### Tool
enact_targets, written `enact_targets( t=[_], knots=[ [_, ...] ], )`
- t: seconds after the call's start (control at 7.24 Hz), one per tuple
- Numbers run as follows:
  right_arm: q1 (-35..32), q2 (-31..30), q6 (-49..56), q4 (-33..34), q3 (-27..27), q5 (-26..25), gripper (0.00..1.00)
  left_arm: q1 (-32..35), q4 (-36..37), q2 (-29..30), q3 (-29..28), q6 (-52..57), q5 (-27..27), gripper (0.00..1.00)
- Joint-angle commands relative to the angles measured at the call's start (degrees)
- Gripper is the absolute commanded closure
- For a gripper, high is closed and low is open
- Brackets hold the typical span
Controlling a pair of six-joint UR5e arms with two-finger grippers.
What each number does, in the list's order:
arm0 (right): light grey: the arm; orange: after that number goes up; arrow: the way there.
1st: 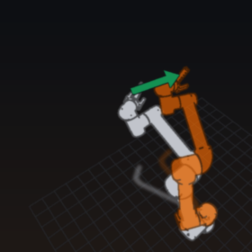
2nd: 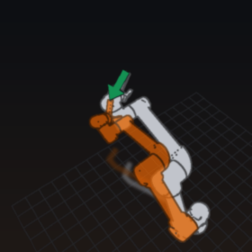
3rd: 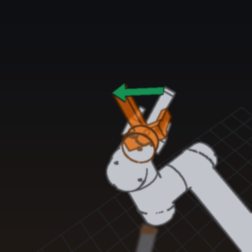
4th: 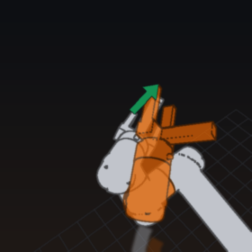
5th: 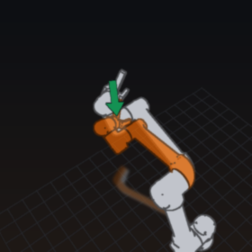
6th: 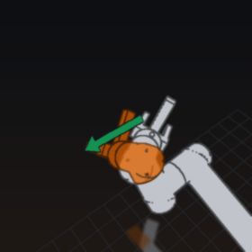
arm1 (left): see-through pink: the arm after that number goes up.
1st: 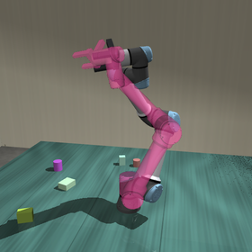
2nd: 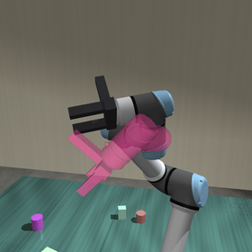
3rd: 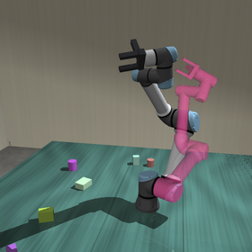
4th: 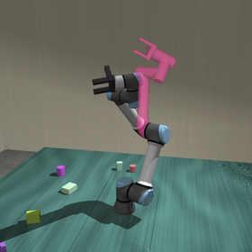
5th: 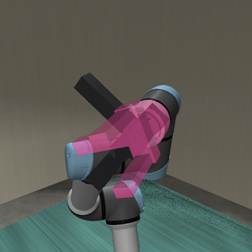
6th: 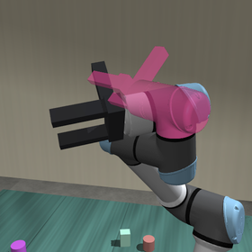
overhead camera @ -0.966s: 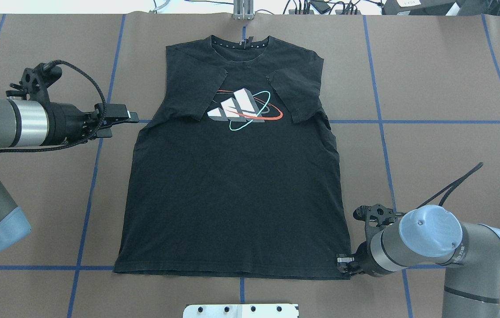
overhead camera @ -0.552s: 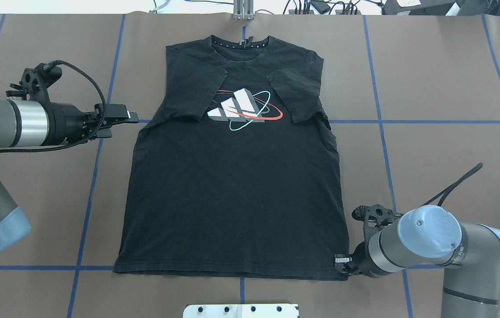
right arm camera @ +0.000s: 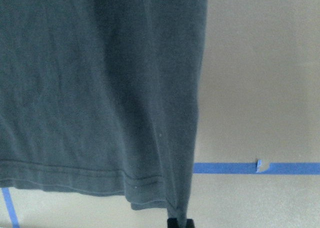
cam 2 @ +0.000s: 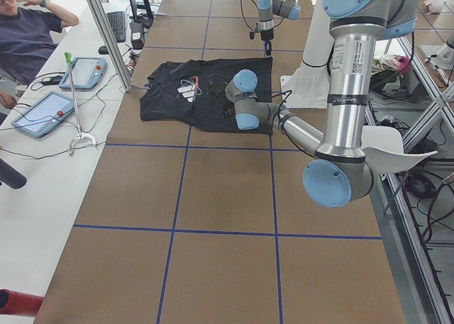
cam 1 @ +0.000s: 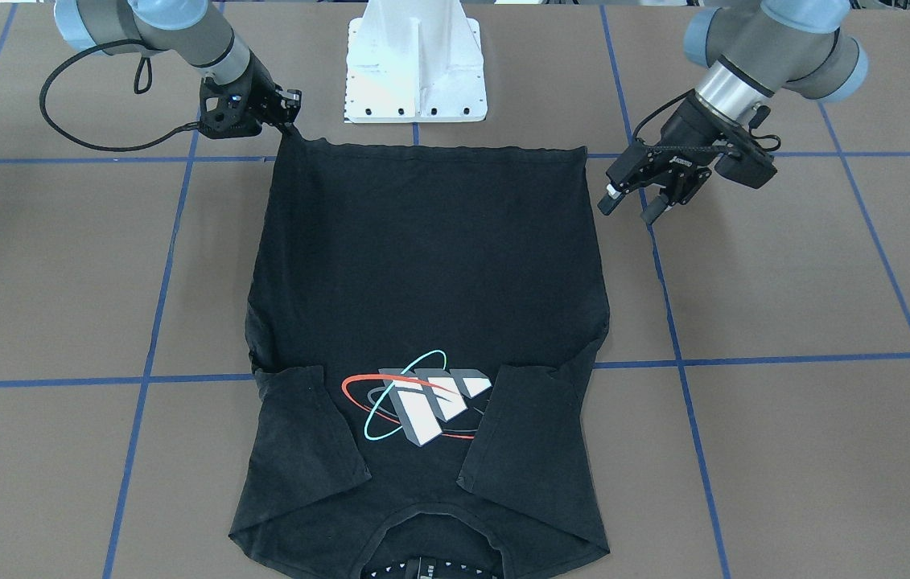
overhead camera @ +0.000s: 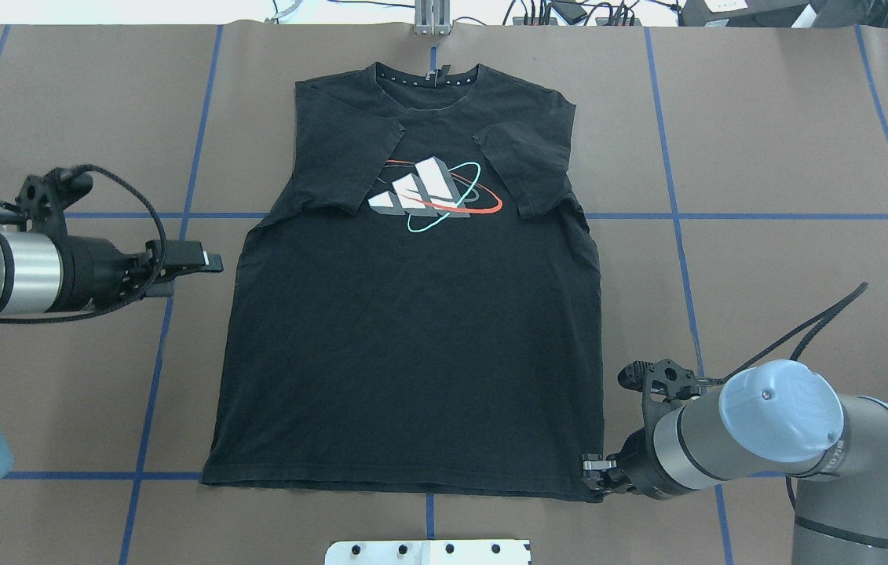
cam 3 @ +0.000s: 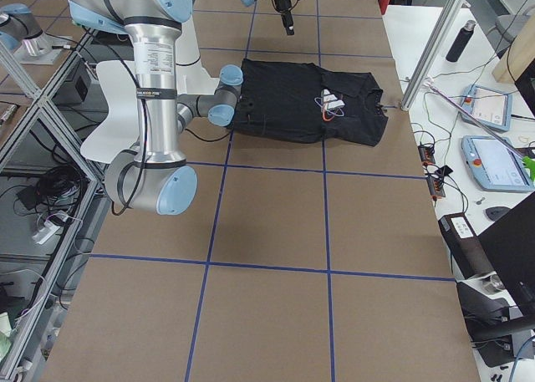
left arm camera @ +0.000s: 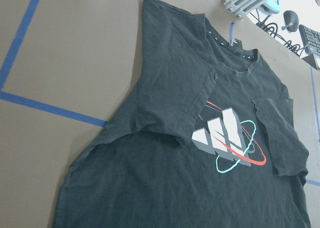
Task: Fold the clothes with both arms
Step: 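Move the right gripper to the hem corner nearest the robot while the left gripper withdraws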
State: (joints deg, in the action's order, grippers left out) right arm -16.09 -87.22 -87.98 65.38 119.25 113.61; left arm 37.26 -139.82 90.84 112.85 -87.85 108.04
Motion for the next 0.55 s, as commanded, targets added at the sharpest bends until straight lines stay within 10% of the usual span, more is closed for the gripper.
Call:
enact_targets(
  t=[0.0,0.41],
  knots=[
    [-0.3,0.2,0.0,-0.5,1.6,-0.1,1.00,-7.6,-0.1,-5.3,2.3,-3.4,-0.9,0.02],
    [-0.4,1.8,-0.2,-0.5,2.8,-0.2,1.00,-18.7,0.1,-6.8,1.4,-10.3,-7.3,0.03]
  ],
)
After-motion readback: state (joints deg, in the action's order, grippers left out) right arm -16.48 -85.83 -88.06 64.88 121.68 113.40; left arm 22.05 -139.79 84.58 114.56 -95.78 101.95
